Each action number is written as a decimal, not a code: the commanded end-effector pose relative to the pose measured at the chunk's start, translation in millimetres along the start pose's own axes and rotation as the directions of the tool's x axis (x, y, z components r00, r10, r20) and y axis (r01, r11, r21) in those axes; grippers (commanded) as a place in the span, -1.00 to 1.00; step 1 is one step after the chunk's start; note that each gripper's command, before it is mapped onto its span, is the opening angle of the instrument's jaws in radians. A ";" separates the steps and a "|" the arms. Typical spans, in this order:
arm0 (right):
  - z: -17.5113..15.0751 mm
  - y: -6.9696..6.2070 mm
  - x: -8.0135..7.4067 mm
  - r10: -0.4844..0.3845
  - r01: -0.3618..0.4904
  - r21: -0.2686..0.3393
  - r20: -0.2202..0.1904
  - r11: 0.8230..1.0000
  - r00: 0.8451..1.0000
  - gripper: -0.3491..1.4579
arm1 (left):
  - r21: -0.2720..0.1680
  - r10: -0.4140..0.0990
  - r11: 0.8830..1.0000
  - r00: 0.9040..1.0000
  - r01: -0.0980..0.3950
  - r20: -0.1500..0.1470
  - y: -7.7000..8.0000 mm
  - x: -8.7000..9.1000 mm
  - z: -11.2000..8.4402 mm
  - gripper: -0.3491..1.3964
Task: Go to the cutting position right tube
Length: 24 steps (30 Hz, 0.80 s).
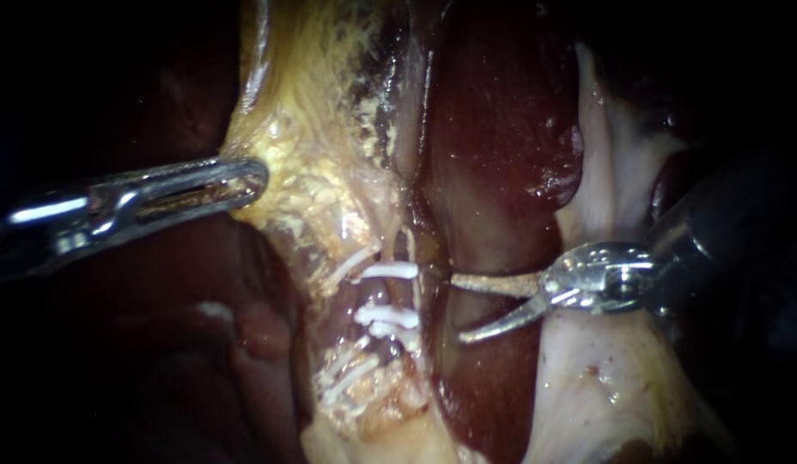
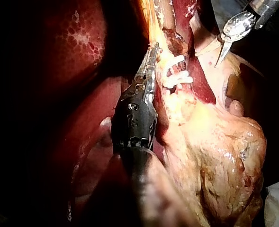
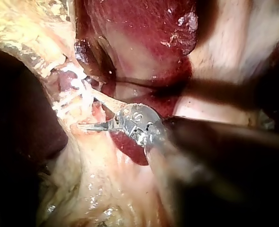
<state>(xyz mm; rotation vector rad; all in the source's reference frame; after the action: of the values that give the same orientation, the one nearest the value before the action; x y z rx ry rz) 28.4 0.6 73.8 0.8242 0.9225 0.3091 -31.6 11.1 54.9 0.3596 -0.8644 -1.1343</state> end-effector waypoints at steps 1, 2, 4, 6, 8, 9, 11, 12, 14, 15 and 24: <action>0.2 0.1 0.0 0.005 -0.005 0.004 0.001 1.000 1.000 0.45 | -0.001 0.000 1.000 1.000 0.000 0.001 0.0 0.0 -0.1 -1.00; 0.5 0.1 0.1 0.009 -0.009 0.006 0.002 1.000 1.000 0.43 | -0.004 -0.001 1.000 1.000 0.001 0.002 0.0 -0.1 -0.2 -1.00; 1.0 0.4 0.2 0.025 -0.025 0.012 0.003 1.000 1.000 0.41 | -0.003 -0.001 1.000 1.000 0.001 0.001 -0.1 -0.1 -0.3 -1.00; 1.4 0.7 0.3 0.038 -0.038 0.015 0.004 0.999 0.999 0.38 | -0.002 -0.001 1.000 1.000 0.001 0.004 -0.1 -0.2 -0.4 -1.00; 1.8 1.1 0.5 0.045 -0.045 0.016 0.004 0.999 0.999 0.32 | -0.002 -0.002 1.000 1.000 0.002 0.006 -0.2 -0.2 -0.6 -1.00; 1.9 1.3 0.6 0.051 -0.051 0.016 0.004 0.999 0.999 0.32 | -0.002 -0.003 1.000 1.000 0.003 0.006 -0.3 -0.2 -0.7 -1.00; 2.2 1.7 0.7 0.064 -0.064 0.015 0.004 0.998 0.998 0.30 | -0.002 -0.003 1.000 1.000 0.003 0.006 -0.5 -0.3 -0.8 -1.00; 2.3 1.9 0.8 0.064 -0.064 0.014 0.003 0.998 0.998 0.28 | -0.002 -0.004 1.000 1.000 0.004 0.006 -0.6 -0.3 -0.9 -1.00; 2.5 2.3 0.9 0.070 -0.070 0.014 0.003 0.997 0.998 0.25 | -0.002 -0.005 1.000 1.000 0.005 0.009 -0.7 -0.4 -1.0 -1.00; 2.6 2.5 0.9 0.070 -0.070 0.013 0.003 0.997 0.998 0.23 | -0.002 -0.005 1.000 1.000 0.005 0.009 -0.8 -0.4 -1.1 -1.00; 4.0 3.9 0.7 0.092 -0.093 0.014 0.014 0.996 0.996 0.04 | -0.001 -0.006 1.000 1.000 0.006 0.011 -1.0 -0.5 -1.4 -1.00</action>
<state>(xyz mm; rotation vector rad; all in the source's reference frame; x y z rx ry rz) 32.6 1.5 77.9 0.8895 0.8740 0.3778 -31.3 10.9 53.2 0.3552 -0.8730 -1.1440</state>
